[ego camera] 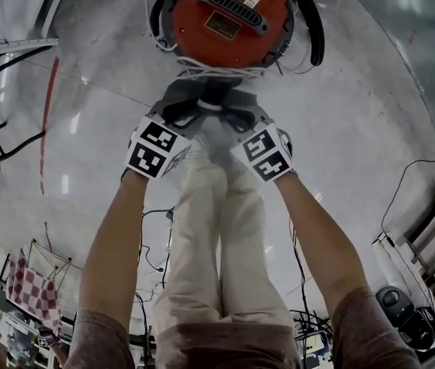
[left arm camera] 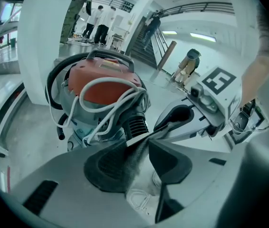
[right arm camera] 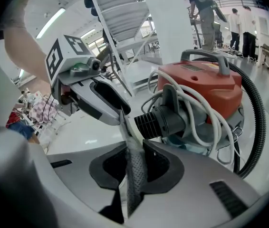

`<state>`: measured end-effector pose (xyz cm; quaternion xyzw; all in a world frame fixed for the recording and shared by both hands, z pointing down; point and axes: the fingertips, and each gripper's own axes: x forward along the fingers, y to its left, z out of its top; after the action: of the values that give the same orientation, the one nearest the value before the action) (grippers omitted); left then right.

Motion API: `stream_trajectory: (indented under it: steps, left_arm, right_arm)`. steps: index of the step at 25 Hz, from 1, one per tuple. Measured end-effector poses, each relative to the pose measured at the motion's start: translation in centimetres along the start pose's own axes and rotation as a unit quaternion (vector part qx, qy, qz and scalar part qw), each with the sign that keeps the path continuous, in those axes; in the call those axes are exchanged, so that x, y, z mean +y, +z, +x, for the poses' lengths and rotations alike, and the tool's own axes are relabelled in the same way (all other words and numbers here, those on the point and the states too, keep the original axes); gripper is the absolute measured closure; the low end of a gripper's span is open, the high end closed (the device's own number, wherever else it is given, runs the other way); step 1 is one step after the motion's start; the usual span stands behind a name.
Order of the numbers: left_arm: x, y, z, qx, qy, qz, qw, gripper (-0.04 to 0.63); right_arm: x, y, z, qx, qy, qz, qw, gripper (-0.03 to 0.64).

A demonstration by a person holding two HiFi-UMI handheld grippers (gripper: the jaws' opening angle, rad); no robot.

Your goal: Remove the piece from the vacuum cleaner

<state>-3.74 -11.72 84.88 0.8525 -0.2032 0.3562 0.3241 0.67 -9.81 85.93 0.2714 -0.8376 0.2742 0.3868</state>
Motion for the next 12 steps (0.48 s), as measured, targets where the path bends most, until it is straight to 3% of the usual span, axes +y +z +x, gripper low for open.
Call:
stream_trajectory:
  steps: [5, 8, 10, 12]
  left_arm:
    - [-0.2, -0.4, -0.3, 0.009, 0.002, 0.007, 0.9999, 0.448]
    - [-0.9, -2.6, -0.9, 0.029, -0.003, 0.005, 0.9996, 0.476]
    - [-1.6, -3.7, -1.7, 0.025, -0.002, 0.0, 0.9997, 0.485]
    - [-1.9, -3.7, -2.2, 0.018, 0.001, -0.003, 0.9998, 0.486]
  right_arm:
    - [0.7, -0.2, 0.1, -0.003, 0.002, 0.009, 1.0, 0.569]
    - [2.8, -1.3, 0.2, 0.009, 0.028, -0.026, 0.999, 0.584]
    - [4.1, -1.6, -0.1, 0.0, 0.034, -0.044, 0.998, 0.588]
    - [4.4, -1.4, -0.5, -0.007, 0.031, -0.029, 0.999, 0.584]
